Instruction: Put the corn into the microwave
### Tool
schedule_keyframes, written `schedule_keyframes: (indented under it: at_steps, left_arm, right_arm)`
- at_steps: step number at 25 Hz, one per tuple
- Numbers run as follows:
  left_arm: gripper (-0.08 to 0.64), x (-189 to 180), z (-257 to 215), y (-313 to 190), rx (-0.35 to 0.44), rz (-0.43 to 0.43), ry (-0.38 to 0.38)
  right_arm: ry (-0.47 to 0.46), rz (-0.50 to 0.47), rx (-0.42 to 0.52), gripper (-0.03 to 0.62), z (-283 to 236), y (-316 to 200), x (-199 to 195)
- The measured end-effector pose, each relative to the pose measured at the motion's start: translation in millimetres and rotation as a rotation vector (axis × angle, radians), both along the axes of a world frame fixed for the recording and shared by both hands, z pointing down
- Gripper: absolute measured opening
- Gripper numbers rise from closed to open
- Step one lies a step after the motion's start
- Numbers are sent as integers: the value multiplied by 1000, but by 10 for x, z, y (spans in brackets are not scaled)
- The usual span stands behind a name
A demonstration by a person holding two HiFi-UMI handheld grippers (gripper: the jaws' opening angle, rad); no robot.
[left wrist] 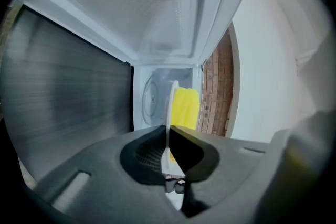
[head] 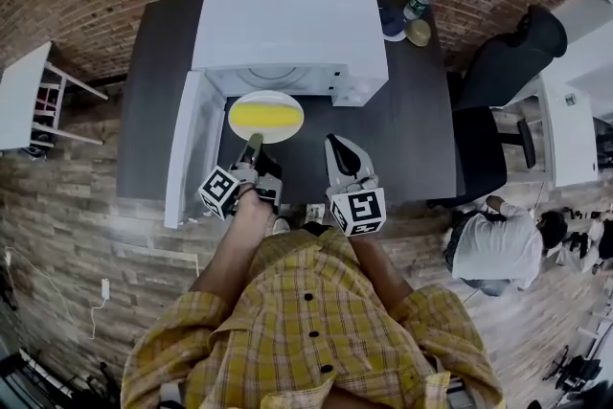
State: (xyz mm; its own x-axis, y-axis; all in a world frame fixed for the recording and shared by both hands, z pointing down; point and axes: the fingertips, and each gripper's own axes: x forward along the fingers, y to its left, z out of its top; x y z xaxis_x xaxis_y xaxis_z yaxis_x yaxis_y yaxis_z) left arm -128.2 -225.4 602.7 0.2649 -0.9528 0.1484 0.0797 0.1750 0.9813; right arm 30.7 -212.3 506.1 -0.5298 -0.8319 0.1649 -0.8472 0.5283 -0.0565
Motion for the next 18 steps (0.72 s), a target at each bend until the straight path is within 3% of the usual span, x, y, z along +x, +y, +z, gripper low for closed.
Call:
schedule_keyframes:
  at_steps: [4,18]
  left_arm:
    - [17,-28,169,-145,-37,-32,-18]
    - [17,-55,535,-791,-44,-85,-34]
  right_arm:
    - [2,-26,-2,-5,23,-53,-31]
    - [13,-51,-37,-5,157,-253,-15]
